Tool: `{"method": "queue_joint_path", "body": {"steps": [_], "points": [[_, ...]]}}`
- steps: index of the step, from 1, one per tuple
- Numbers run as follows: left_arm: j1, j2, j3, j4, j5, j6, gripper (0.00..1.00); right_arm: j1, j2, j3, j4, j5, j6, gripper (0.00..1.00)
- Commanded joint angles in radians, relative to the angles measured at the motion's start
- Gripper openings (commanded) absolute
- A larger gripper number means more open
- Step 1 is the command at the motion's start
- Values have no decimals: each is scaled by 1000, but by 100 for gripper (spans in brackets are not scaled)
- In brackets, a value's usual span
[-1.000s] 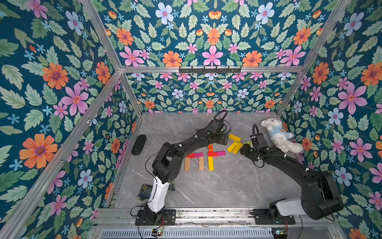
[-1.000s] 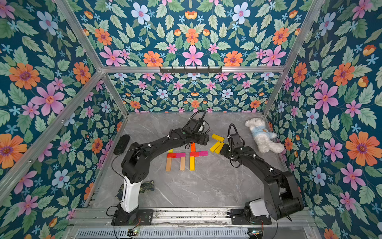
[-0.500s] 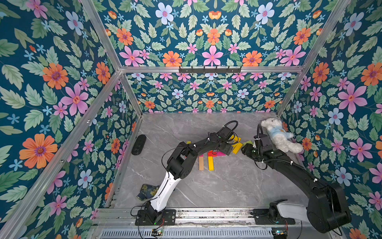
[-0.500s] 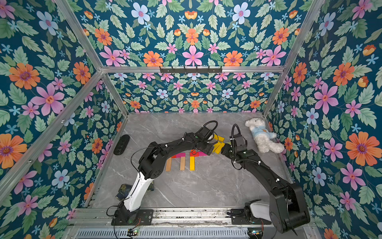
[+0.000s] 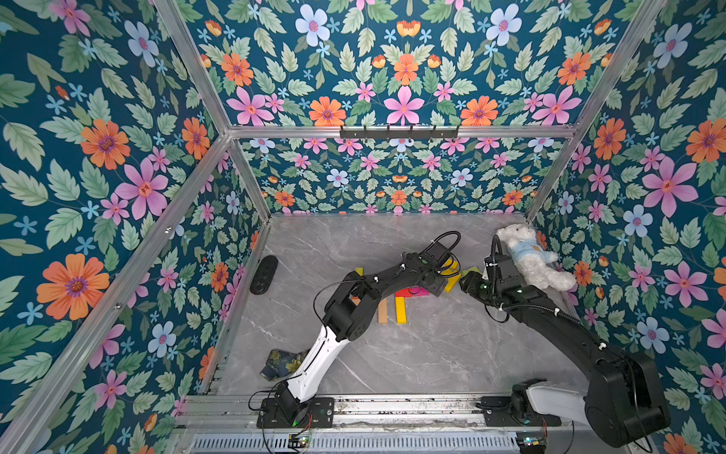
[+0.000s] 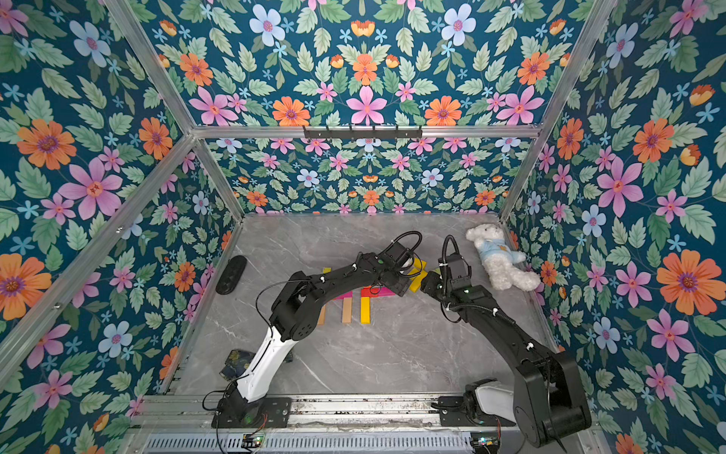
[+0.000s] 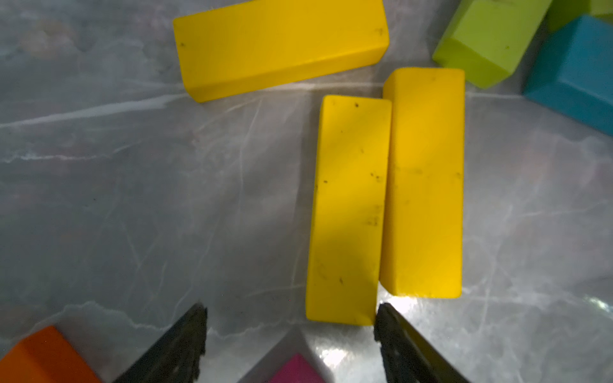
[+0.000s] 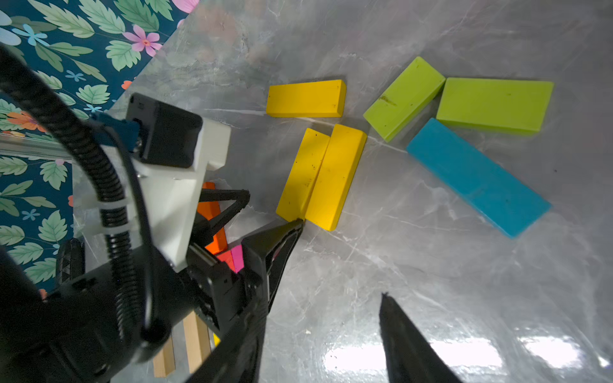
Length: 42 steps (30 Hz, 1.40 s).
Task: Assemble the letter h with building blocks
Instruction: Pick up the building block from the center of the board.
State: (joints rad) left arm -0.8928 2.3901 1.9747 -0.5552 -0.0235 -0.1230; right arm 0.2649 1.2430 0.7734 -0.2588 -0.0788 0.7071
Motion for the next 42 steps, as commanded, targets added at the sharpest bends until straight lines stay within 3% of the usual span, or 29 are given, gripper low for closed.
{"method": "queue_joint_path", "body": {"steps": [1,9,16,20,25,32,36,42], "points": [[-3,33,64,-47,-30,29,78,0,-15,-2,16,-3,12,58],[-3,106,178,-85,-12,46,69,-3,-45,-14,15,8,20,58],[-4,101,161,-31,19,29,51,-3,-85,-32,13,34,32,58],[-3,70,111,28,25,16,36,-4,-87,-37,8,36,34,58],[0,19,64,96,-18,-8,0,-4,-87,-45,12,35,40,58],[1,-118,-9,151,-111,-100,0,-6,-85,-36,-7,63,43,59],[-5,-296,-197,190,-117,-272,0,-7,-83,-27,-8,86,38,59],[-80,-475,-400,78,-152,-520,0,-25,-77,-20,12,80,25,59]]}}
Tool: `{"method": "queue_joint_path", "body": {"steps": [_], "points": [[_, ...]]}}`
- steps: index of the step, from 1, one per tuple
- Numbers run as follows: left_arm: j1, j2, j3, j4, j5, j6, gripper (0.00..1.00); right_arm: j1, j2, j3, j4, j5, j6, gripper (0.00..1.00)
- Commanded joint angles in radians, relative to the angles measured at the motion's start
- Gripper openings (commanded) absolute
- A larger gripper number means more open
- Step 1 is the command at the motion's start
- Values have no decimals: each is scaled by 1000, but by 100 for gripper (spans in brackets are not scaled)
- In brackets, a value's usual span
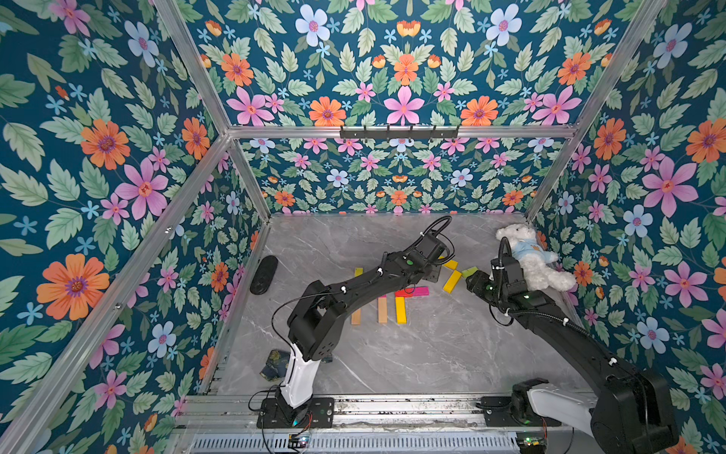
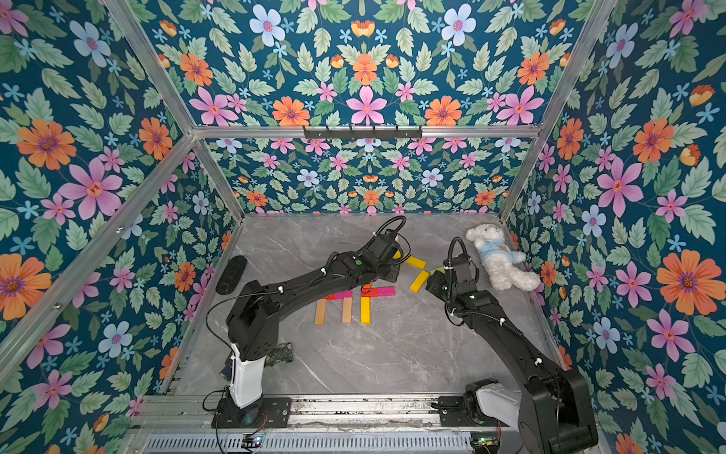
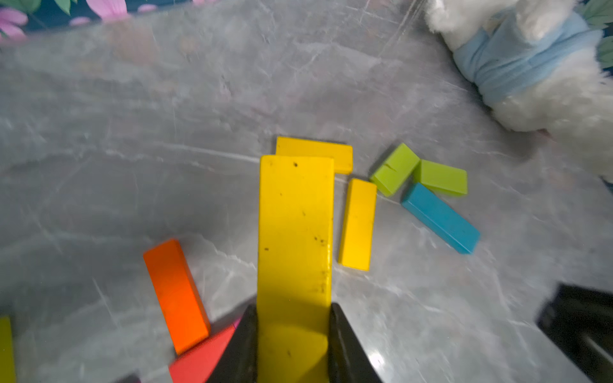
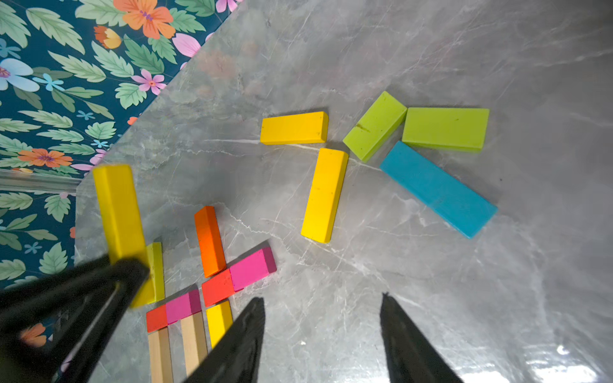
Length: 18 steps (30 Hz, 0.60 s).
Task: Assemble the letter h with building blocks
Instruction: Pick up the building block from the center of the board, then assemble the building block at the center of the board.
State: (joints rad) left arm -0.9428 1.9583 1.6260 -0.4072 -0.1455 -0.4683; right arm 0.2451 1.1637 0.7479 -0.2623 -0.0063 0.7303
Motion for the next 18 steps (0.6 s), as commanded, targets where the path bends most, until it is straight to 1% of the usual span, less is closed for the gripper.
{"method": "queue_joint_path", "body": {"steps": [1,6,9,13,18], "points": [[-48,-57,-74,-92,-31,-215,0,-8,4,4,24,3,0,58],[-135,-96,-179,-158,-17,-452,0,-20,9,0,55,-22,-2,58],[-167,-72,-180,-202,-20,-557,0,-24,12,-10,77,-34,-4,59],[-193,-21,-146,-258,-25,-648,0,-41,18,-33,95,-53,-11,58],[-201,34,-141,-249,-5,-731,0,-69,8,-78,139,-88,-3,58]]}}
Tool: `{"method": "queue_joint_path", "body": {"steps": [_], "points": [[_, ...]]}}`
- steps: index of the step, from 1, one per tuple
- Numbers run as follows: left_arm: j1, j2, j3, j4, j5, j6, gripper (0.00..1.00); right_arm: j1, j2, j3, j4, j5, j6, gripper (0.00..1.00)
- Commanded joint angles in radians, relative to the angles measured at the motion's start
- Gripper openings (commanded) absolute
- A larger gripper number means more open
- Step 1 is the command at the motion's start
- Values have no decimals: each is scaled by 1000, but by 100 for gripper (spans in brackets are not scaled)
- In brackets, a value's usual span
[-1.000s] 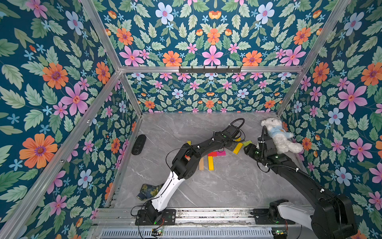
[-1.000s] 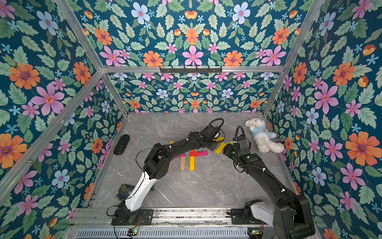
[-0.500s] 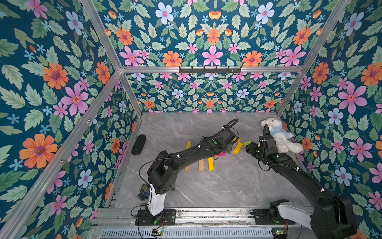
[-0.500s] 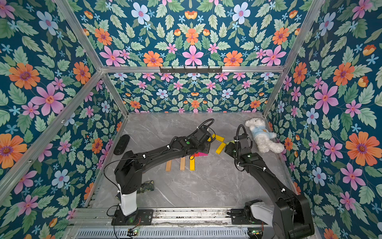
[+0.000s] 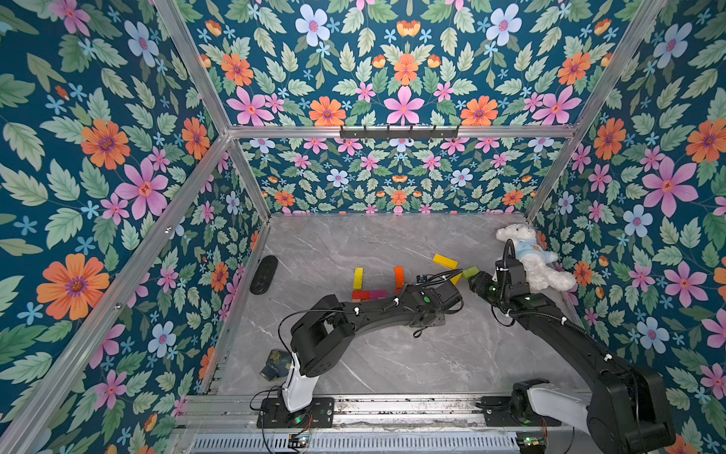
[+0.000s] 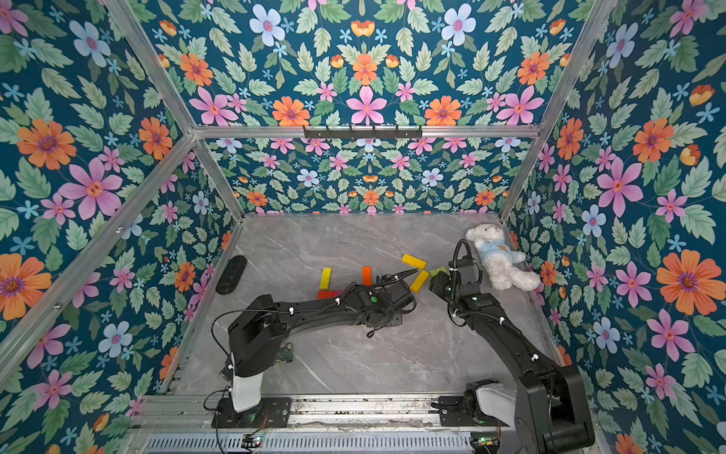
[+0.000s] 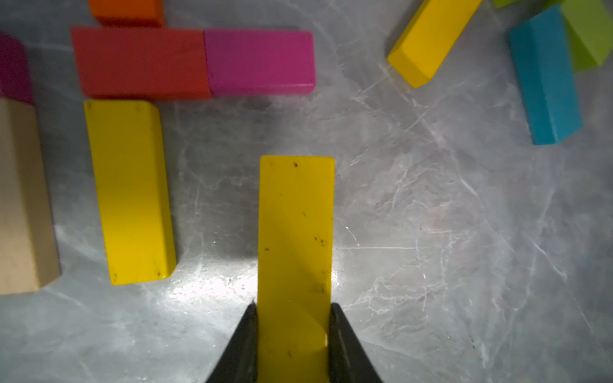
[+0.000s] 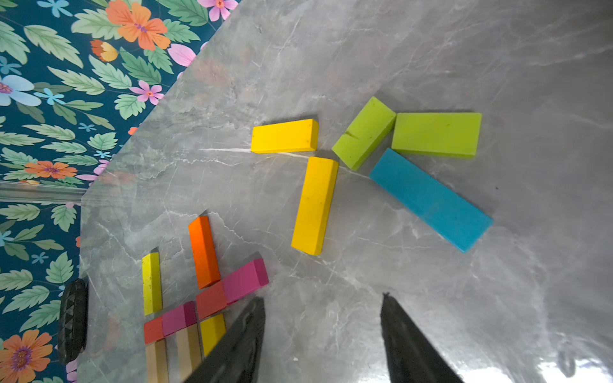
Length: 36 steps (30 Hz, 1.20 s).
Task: Assemble the letter h with building blocks
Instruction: Assemble the building block at the center of the board.
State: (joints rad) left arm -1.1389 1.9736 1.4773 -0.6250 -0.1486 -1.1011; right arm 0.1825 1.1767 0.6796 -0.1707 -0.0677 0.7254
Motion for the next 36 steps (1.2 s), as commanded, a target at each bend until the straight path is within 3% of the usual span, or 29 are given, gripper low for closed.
{"method": "queue_joint_path", "body": {"steps": [1,10,36], "points": [[-9,30,15,-25,-6,-97,0,-6,-7,-11,50,-30,3,59],[-10,140,129,-83,-46,-94,0,-17,-29,-14,56,-56,6,58],[16,232,246,-182,-105,18,0,-31,-55,-23,67,-86,13,59]]}}
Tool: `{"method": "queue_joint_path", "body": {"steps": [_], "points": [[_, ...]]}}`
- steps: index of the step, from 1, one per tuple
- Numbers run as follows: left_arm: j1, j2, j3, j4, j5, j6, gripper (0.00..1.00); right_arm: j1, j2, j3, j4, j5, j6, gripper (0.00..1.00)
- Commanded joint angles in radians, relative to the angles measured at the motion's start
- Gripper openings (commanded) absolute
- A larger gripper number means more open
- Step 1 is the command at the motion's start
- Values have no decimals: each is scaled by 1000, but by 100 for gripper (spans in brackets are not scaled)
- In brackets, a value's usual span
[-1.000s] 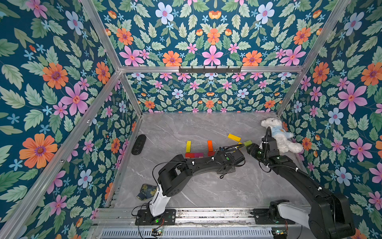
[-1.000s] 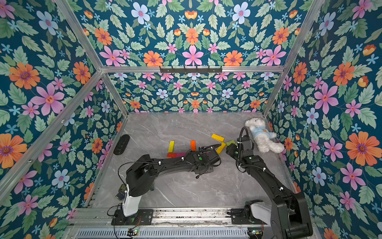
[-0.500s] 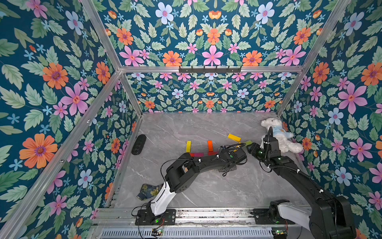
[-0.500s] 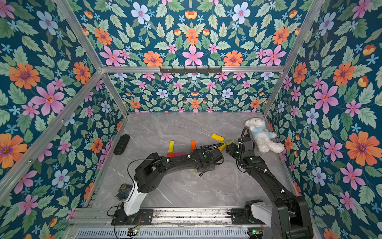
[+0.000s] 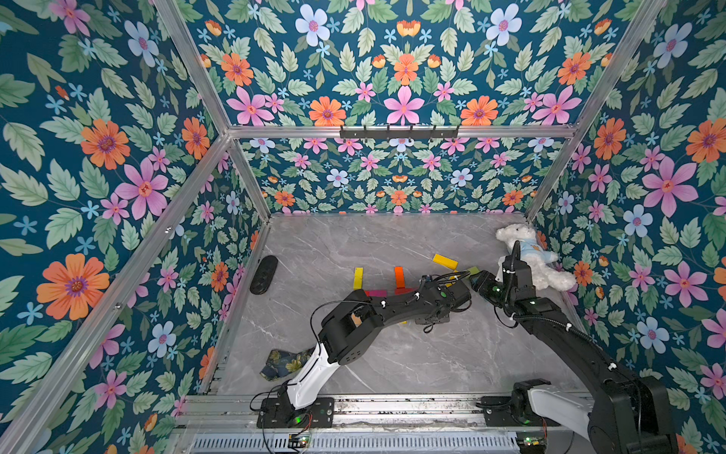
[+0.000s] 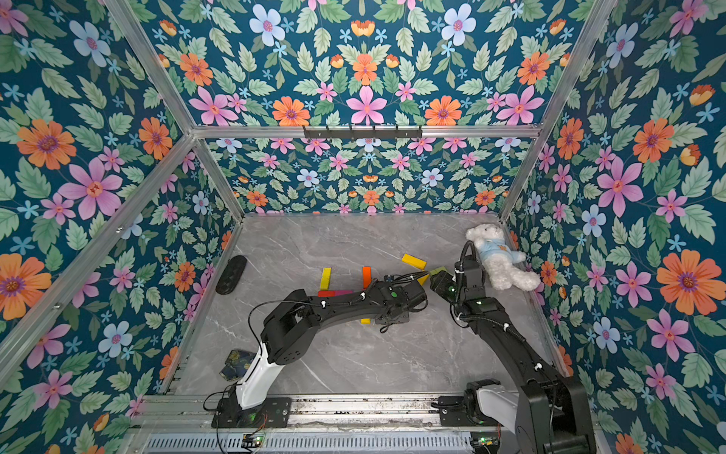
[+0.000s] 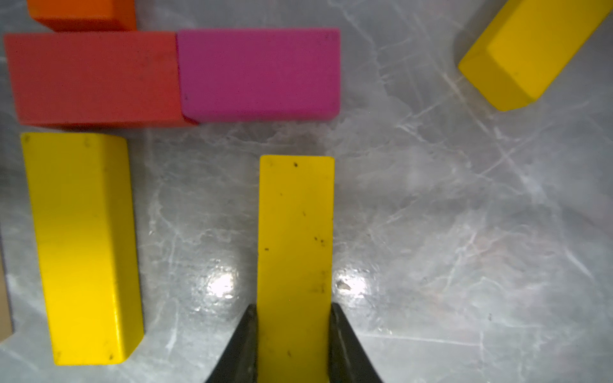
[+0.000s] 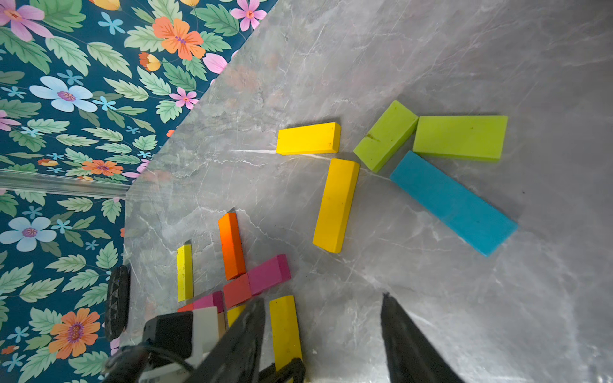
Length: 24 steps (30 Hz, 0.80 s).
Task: Assemble the letter h with building blocks
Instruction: Assemble the building block at the center of the board.
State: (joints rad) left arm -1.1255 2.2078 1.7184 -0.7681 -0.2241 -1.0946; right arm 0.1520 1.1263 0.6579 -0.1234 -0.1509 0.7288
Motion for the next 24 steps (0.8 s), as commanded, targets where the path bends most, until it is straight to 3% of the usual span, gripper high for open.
{"method": "queue_joint_path", "body": {"steps": [1,24], "points": [[2,-3,4,-36,-30,14,0,0,-5,-1,20,-3,10,59],[14,31,53,-36,-50,59,0,-8,-9,-7,27,-16,12,59]]}}
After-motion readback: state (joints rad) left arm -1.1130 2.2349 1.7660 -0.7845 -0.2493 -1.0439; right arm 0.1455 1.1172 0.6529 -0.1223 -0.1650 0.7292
